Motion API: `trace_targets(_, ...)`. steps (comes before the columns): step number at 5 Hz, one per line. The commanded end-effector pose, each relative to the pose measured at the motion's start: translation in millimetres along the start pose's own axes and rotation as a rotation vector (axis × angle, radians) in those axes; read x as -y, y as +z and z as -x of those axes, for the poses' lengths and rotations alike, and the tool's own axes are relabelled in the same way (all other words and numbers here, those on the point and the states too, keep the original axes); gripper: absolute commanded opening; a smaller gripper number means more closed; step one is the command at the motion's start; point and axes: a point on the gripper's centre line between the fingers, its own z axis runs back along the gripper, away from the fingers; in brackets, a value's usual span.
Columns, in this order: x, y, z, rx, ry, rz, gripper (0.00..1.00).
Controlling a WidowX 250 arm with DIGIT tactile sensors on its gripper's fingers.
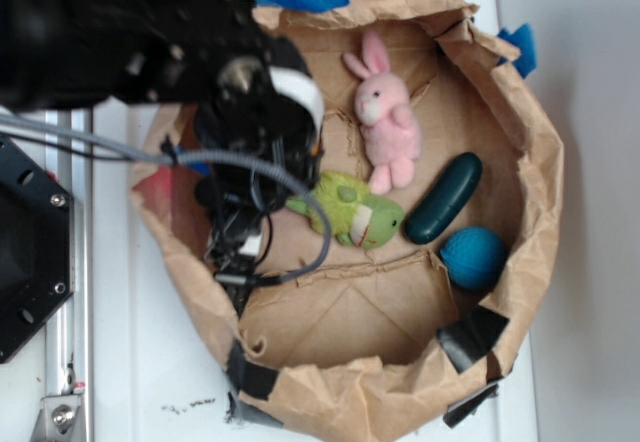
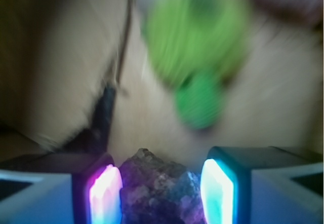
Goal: Grab the rock.
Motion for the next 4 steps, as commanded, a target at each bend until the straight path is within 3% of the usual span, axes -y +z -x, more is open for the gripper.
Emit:
trace_targets(1,0.1,78.9,-24.5,0.152,0.092,-0.116,0.00)
trace_targets(4,-14.8,78.3,-35.6,0.108,0.137,-0.140,0.00)
